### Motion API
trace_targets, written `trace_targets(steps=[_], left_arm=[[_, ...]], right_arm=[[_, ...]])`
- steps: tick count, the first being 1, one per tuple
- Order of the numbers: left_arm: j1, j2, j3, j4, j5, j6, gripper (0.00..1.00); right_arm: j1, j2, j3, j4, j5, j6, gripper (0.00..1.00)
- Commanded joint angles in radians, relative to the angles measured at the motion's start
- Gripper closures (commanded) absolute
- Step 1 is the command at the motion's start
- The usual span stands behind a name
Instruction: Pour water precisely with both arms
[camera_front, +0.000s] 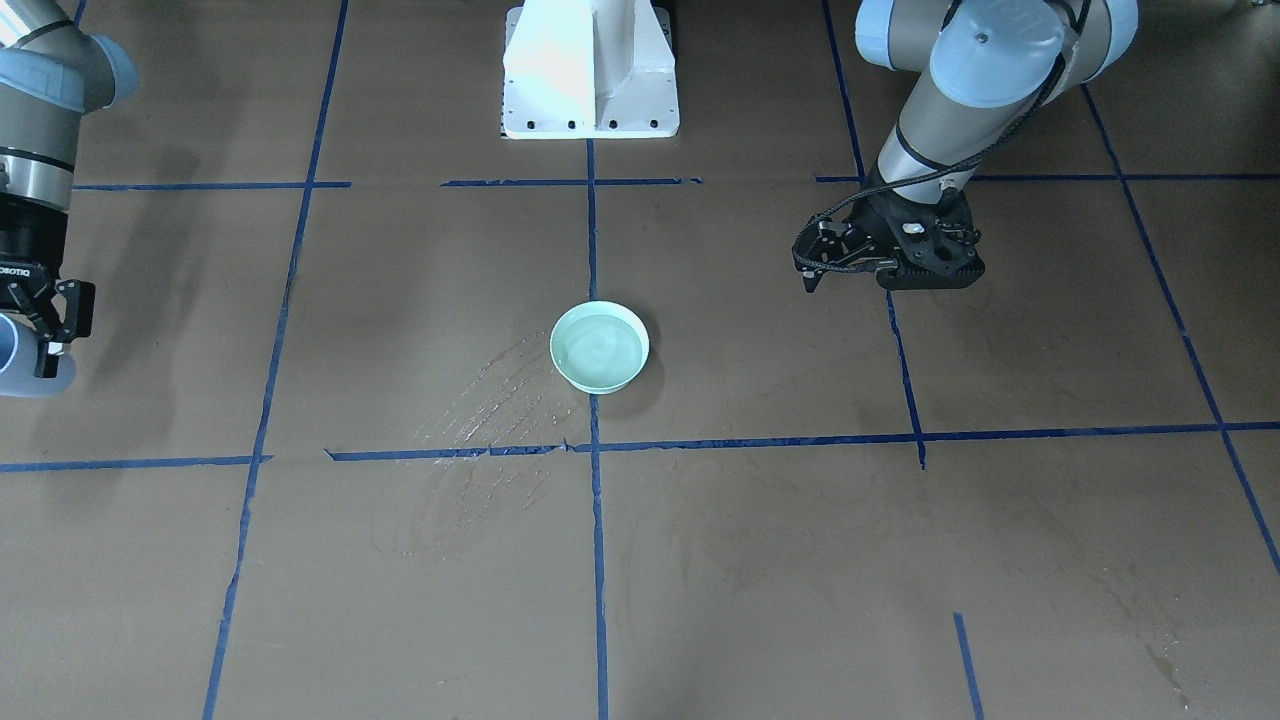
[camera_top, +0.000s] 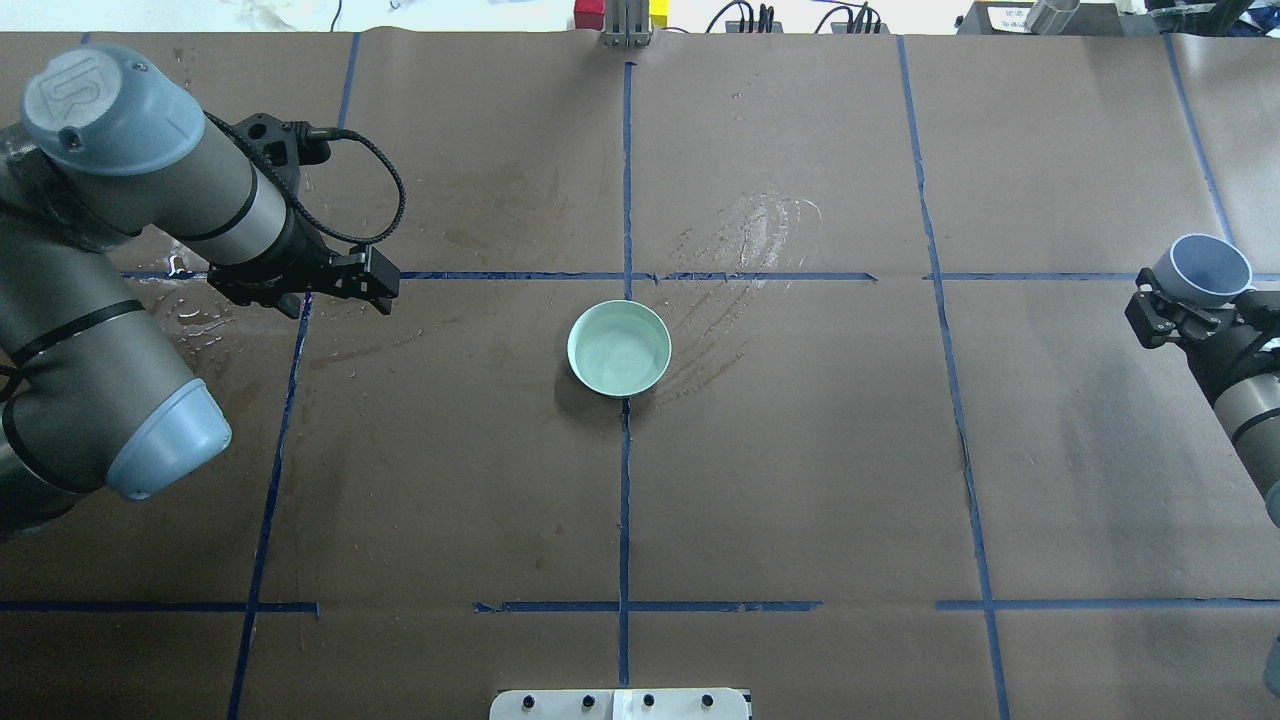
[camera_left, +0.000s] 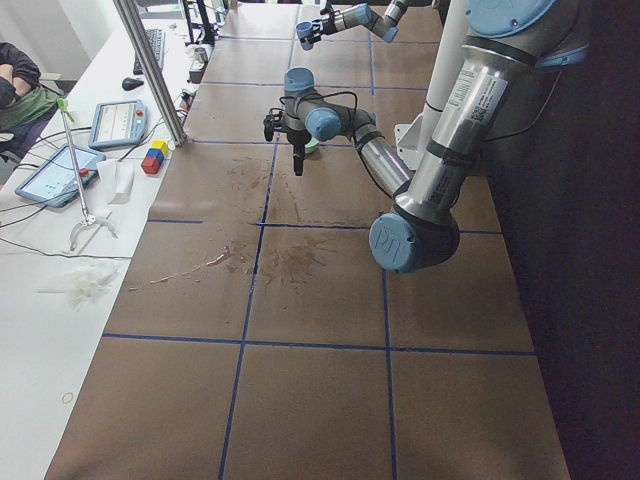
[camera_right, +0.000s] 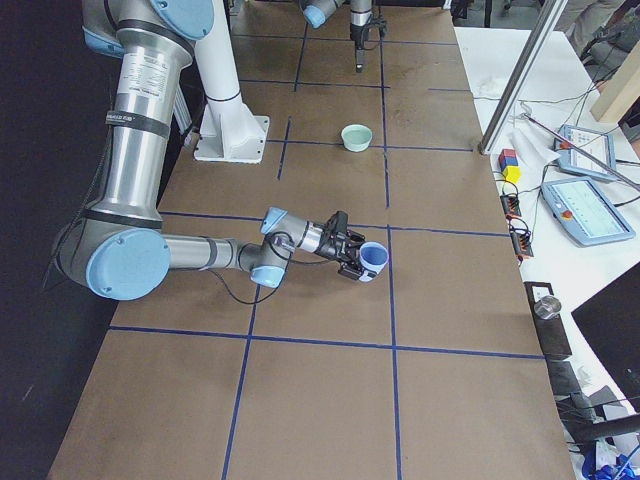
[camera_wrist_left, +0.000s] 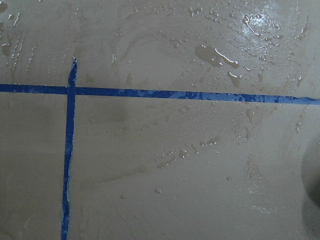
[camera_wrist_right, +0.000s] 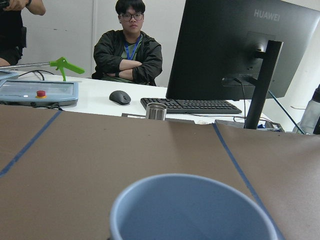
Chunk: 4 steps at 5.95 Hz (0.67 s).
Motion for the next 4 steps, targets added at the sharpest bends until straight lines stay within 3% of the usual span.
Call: trace_targets(steps=[1,4], left_arm=[[0.000,0.000,0.000,0.000,0.000,-0.001,0.00],[0.000,0.000,0.000,0.000,0.000,-0.001,0.00]], right_arm=[[-0.005,0.014,-0.098,0.062,-0.055,0.000,0.98],[-0.060,0.049,-0.128,0.063,-0.079,0.002,0.96]])
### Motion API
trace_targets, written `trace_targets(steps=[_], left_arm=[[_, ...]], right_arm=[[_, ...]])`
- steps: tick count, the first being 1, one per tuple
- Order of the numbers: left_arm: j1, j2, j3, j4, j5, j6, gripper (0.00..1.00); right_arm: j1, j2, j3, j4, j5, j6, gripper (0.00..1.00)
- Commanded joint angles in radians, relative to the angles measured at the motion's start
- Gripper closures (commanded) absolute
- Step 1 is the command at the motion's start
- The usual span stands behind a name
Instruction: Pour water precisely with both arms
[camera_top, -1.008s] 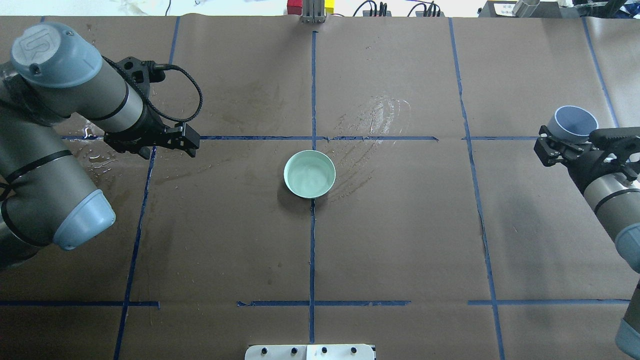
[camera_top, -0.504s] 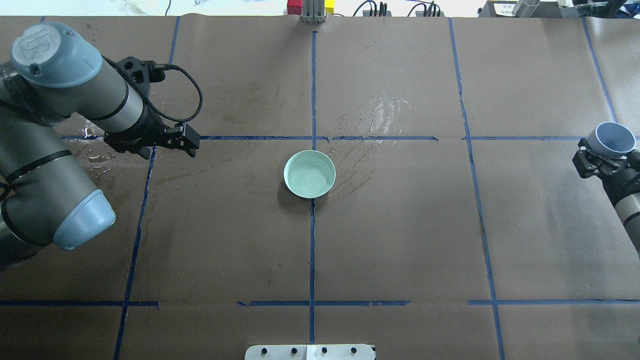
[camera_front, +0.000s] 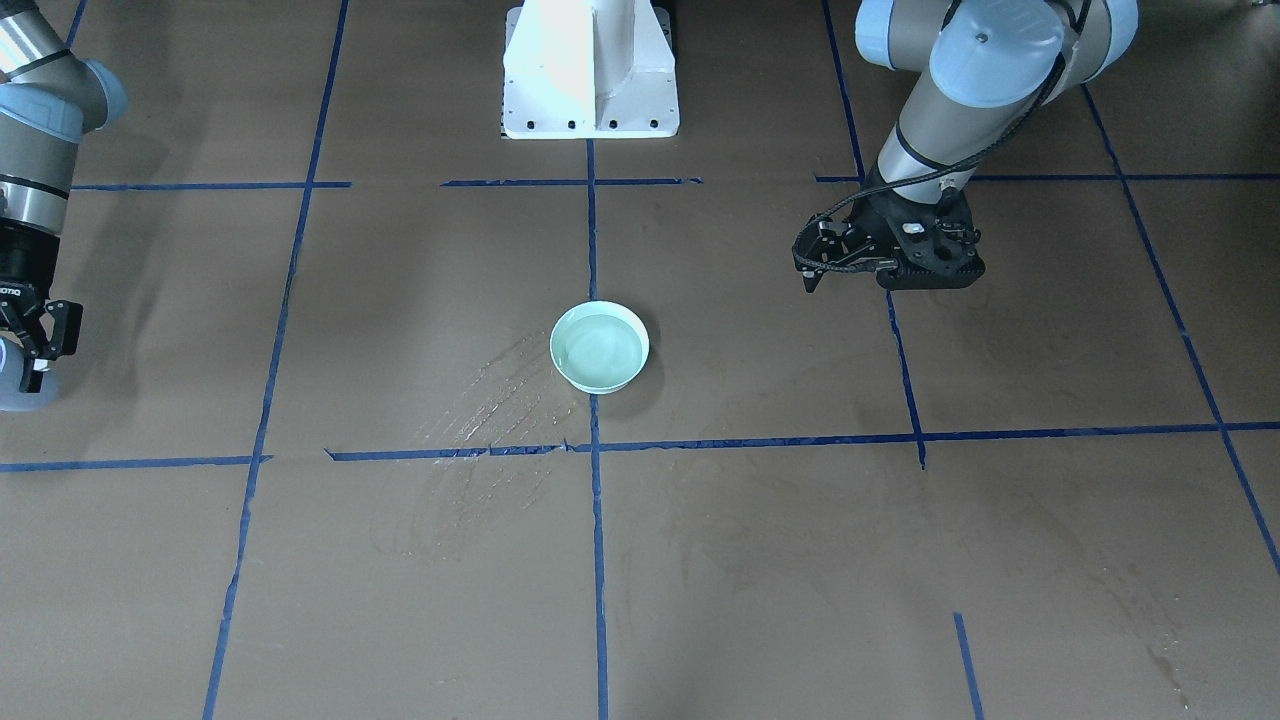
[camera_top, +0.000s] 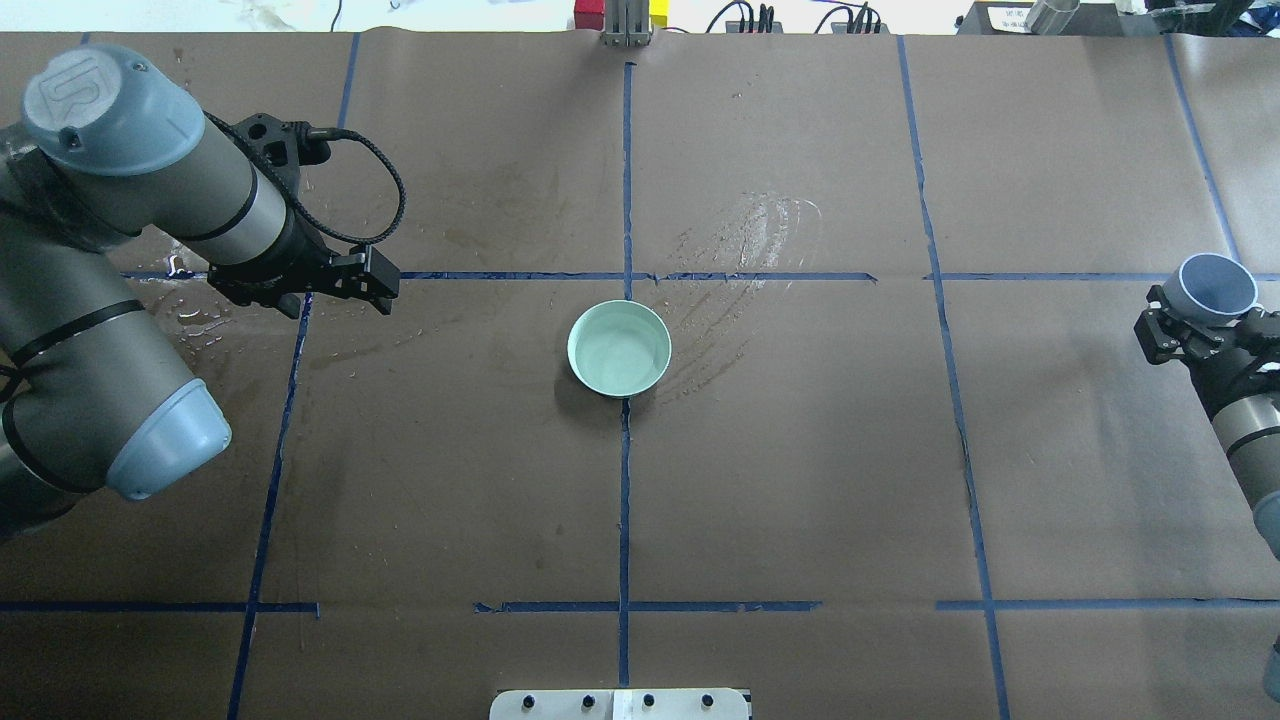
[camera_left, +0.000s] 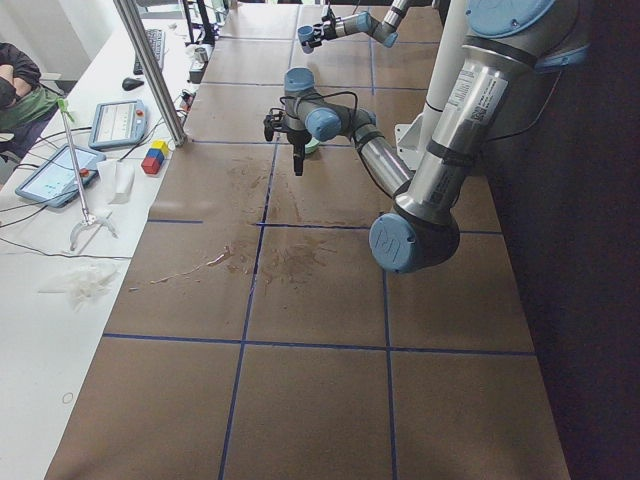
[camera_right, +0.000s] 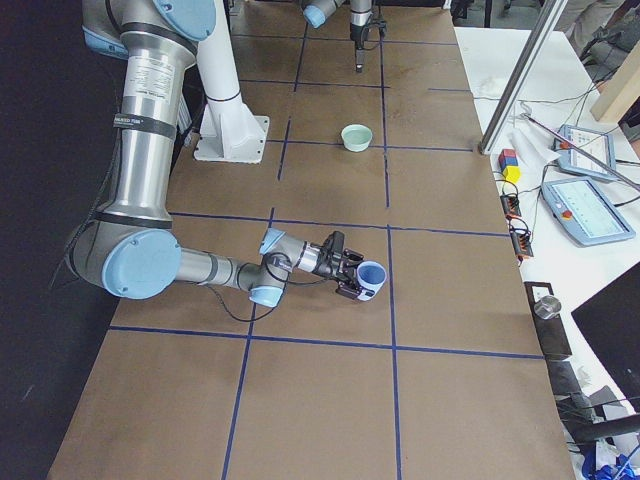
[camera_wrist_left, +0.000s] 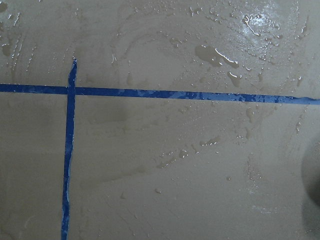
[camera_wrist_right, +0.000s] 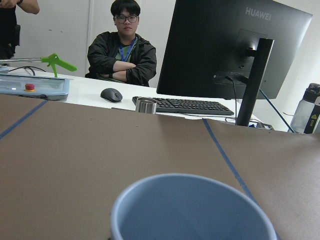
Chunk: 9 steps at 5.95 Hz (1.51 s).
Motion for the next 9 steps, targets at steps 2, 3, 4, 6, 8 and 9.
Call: trace_targets(steps=[2,3,4,6,8,9], left_arm=[[0.000,0.000,0.000,0.000,0.000,-0.001,0.00],[0.000,0.000,0.000,0.000,0.000,-0.001,0.00],[0.000,0.002,0.000,0.000,0.000,-0.001,0.00],[0.000,0.002,0.000,0.000,0.000,-0.001,0.00],[0.000,0.002,-0.002,0.000,0.000,-0.001,0.00],[0.000,0.002,0.000,0.000,0.000,-0.001,0.00]], right_arm=[[-0.037,0.008,-0.007,0.001,-0.028,0.009,0.88],[-0.046,0.009,-0.007,0.000,-0.039,0.045,0.85],[-0.054,0.029,-0.014,0.001,-0.068,0.061,0.84],[-0.060,0.048,-0.043,0.003,-0.093,0.062,0.77],[-0.062,0.048,-0.045,0.027,-0.093,0.064,0.45],[-0.062,0.048,-0.051,0.041,-0.093,0.062,0.30]])
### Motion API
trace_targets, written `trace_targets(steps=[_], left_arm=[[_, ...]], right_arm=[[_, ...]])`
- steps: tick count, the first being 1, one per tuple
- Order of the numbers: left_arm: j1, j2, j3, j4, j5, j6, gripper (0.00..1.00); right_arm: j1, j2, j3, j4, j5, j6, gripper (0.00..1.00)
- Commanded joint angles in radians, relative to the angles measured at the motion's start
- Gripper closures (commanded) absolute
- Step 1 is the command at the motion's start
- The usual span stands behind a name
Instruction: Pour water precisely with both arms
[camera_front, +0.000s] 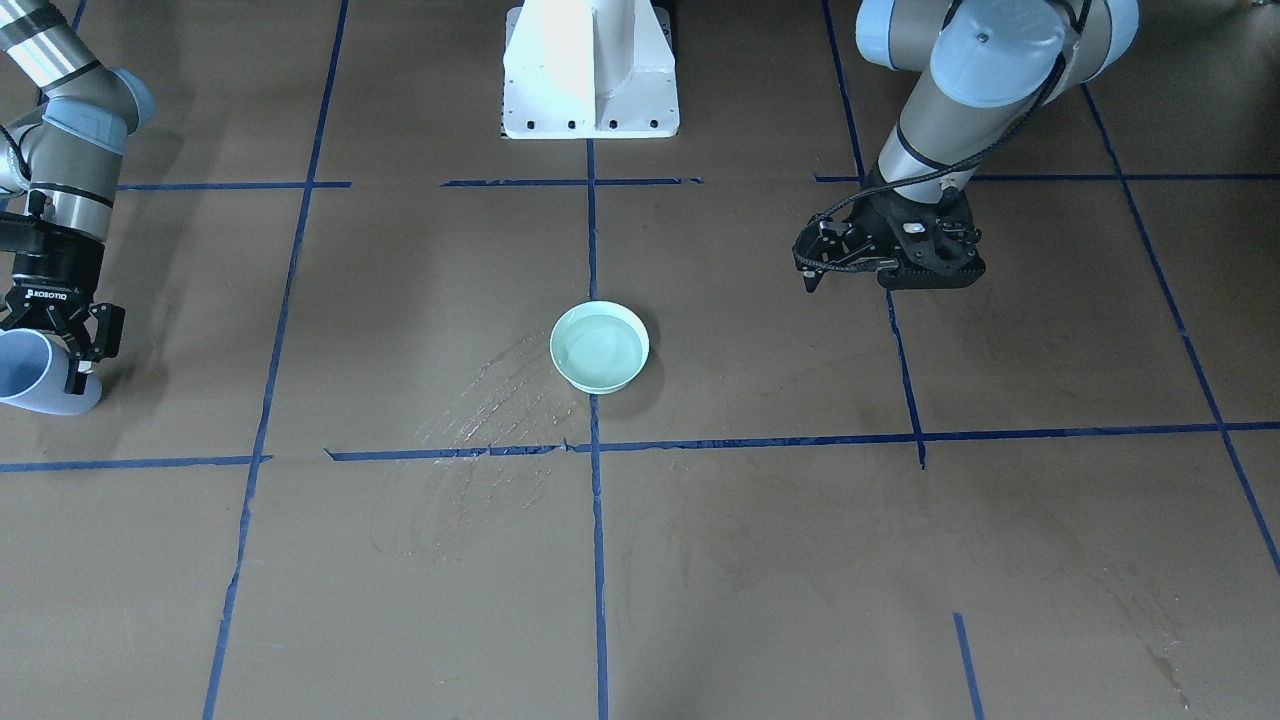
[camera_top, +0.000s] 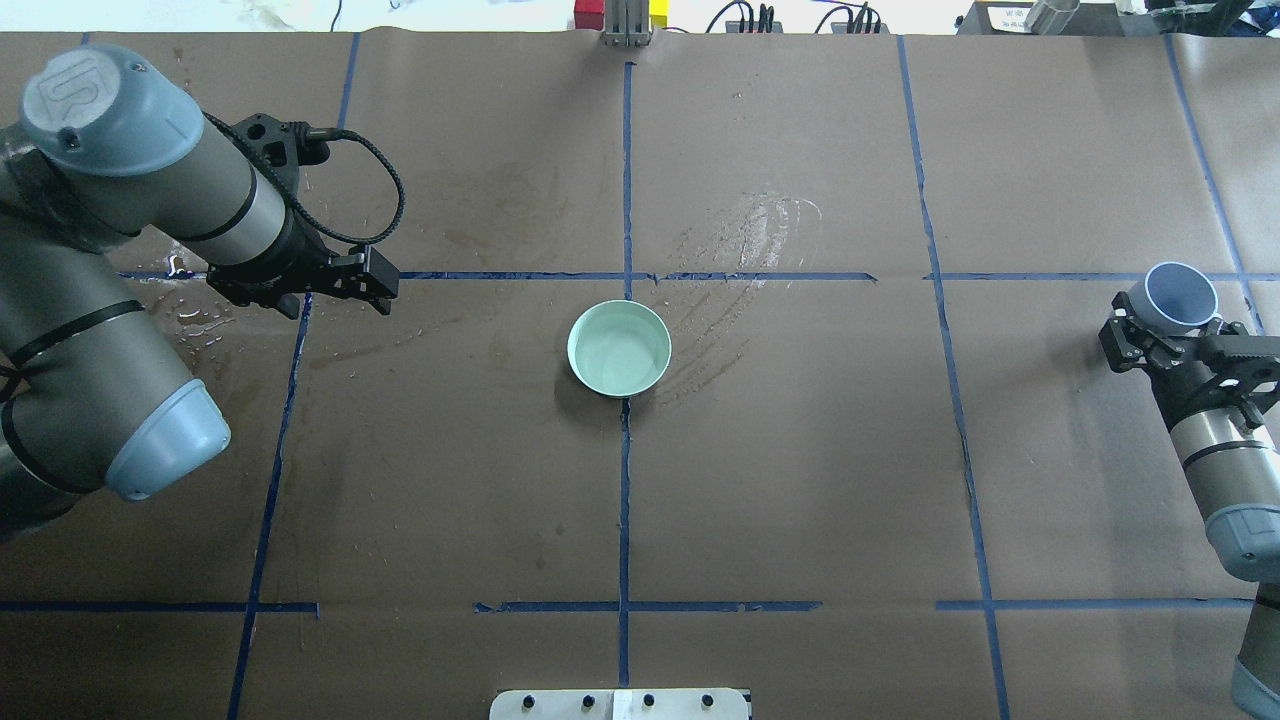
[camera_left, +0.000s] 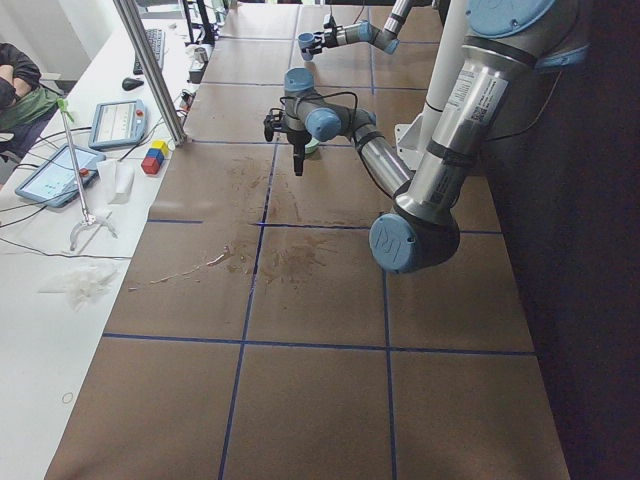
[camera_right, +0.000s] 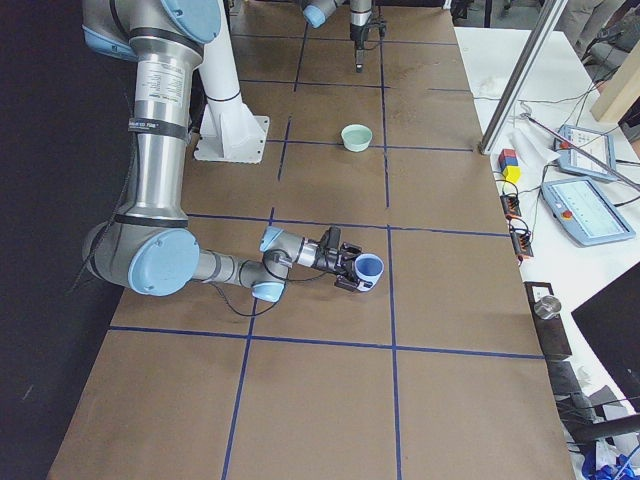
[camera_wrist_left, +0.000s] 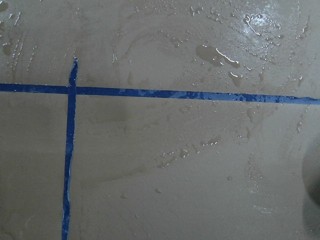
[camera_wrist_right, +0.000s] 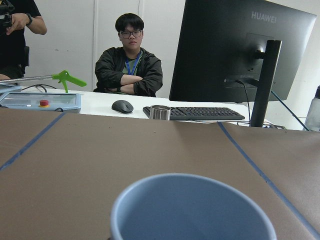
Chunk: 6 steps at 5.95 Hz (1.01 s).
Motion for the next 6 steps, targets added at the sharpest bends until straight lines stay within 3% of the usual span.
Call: trace_targets(steps=[1,4,6], left_arm=[[0.000,0.002,0.001,0.000,0.000,0.002,0.00],[0.000,0.002,0.001,0.000,0.000,0.002,0.00],[0.000,0.002,0.003,-0.001,0.000,0.003,0.00]], right_arm=[[-0.001,0.000,-0.005,0.016,-0.002,-0.001,0.02],[-0.001,0.000,-0.003,0.017,-0.020,-0.001,0.01],[0.001,-0.001,0.006,0.054,-0.083,-0.002,0.01]])
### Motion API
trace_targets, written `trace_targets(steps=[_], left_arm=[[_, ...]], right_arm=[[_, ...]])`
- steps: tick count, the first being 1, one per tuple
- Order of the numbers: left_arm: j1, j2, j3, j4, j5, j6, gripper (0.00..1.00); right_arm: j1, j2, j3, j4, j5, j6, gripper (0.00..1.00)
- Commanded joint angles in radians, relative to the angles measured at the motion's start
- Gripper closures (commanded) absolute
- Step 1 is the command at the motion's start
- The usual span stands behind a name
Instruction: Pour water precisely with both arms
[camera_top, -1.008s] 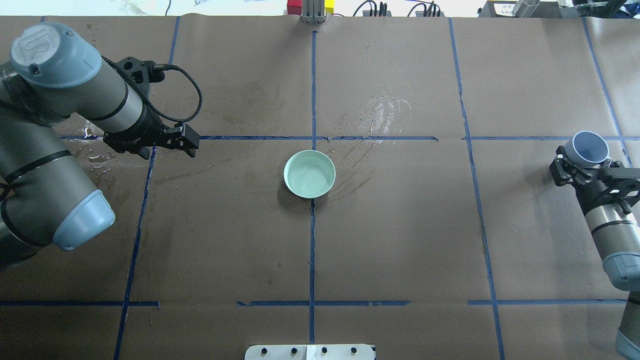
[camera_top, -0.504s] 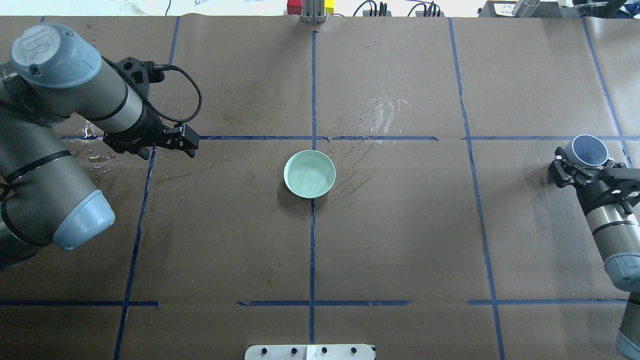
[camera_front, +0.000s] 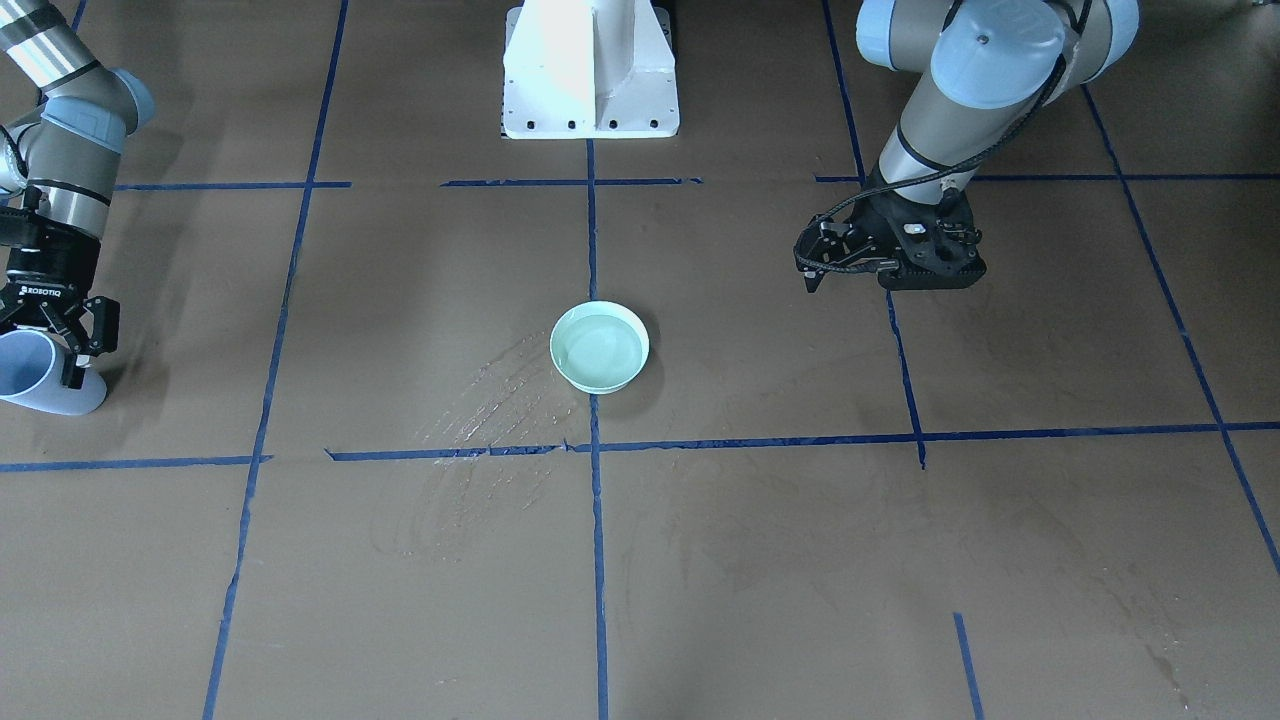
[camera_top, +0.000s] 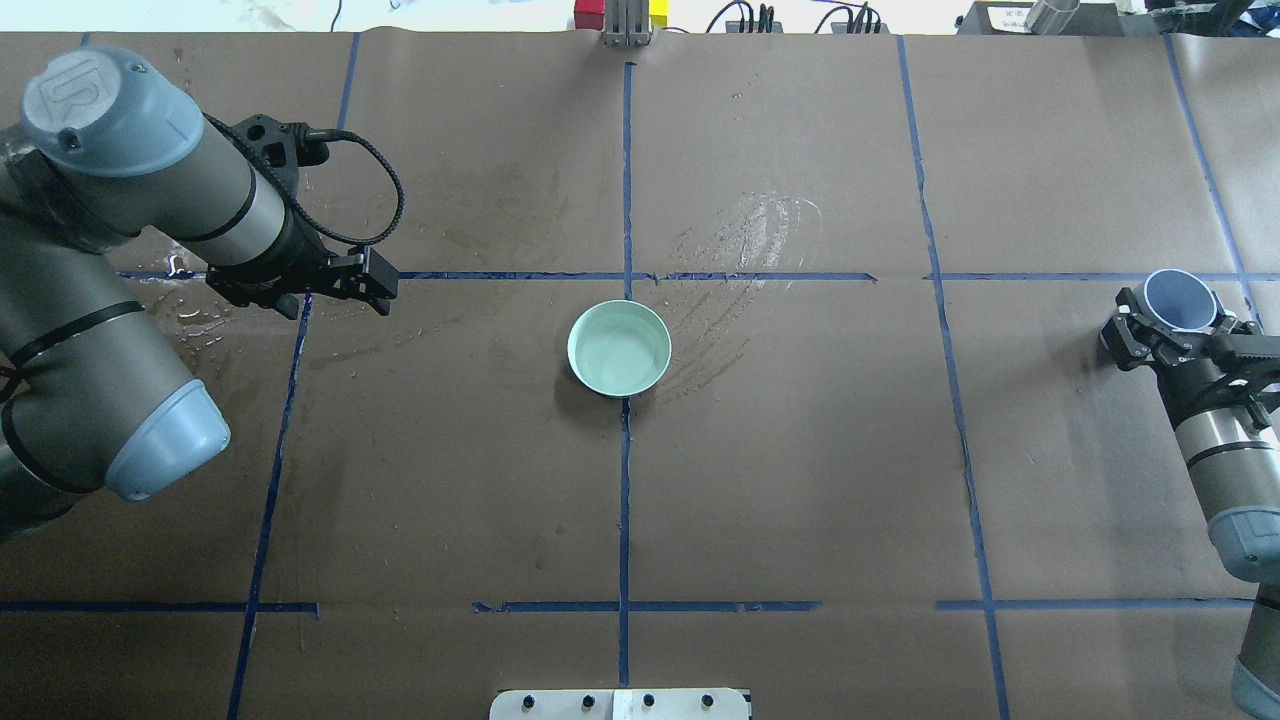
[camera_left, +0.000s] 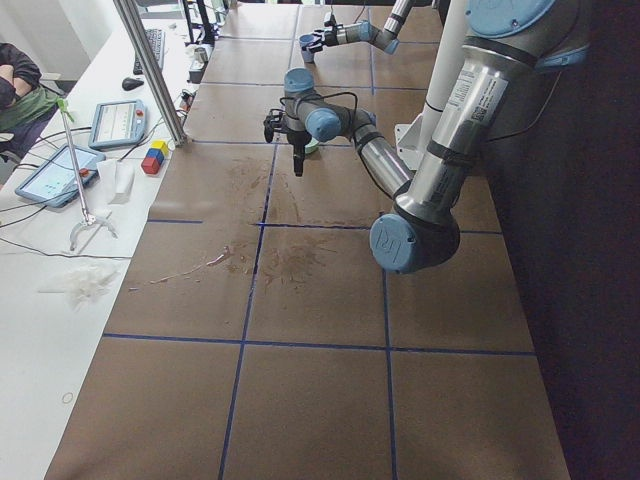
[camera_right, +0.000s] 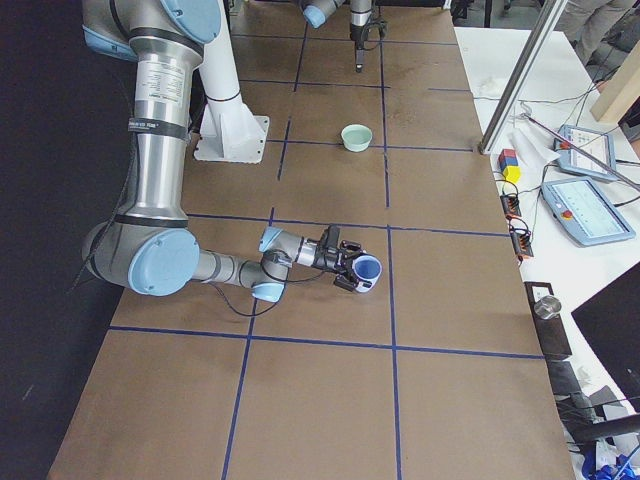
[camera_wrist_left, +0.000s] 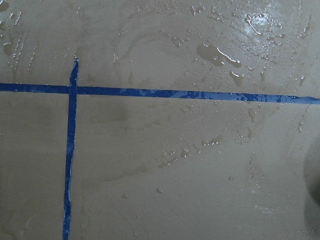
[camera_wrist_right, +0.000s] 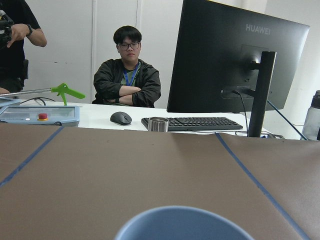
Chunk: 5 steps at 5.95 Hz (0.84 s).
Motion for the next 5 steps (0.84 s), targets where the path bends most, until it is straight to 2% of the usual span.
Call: trace_targets(steps=[1,3,5], left_arm=[[0.000,0.000,0.001,-0.001,0.000,0.001,0.00],[0.000,0.000,0.002,-0.001,0.000,0.001,0.00],[0.000,0.000,0.002,-0.001,0.000,0.001,0.00]], right_arm=[[0.000,0.000,0.005,0.059,-0.035,-0.012,0.01],[0.004,0.000,0.026,0.072,-0.063,-0.015,0.00],[0.008,-0.017,0.092,0.075,-0.062,-0.090,0.00]])
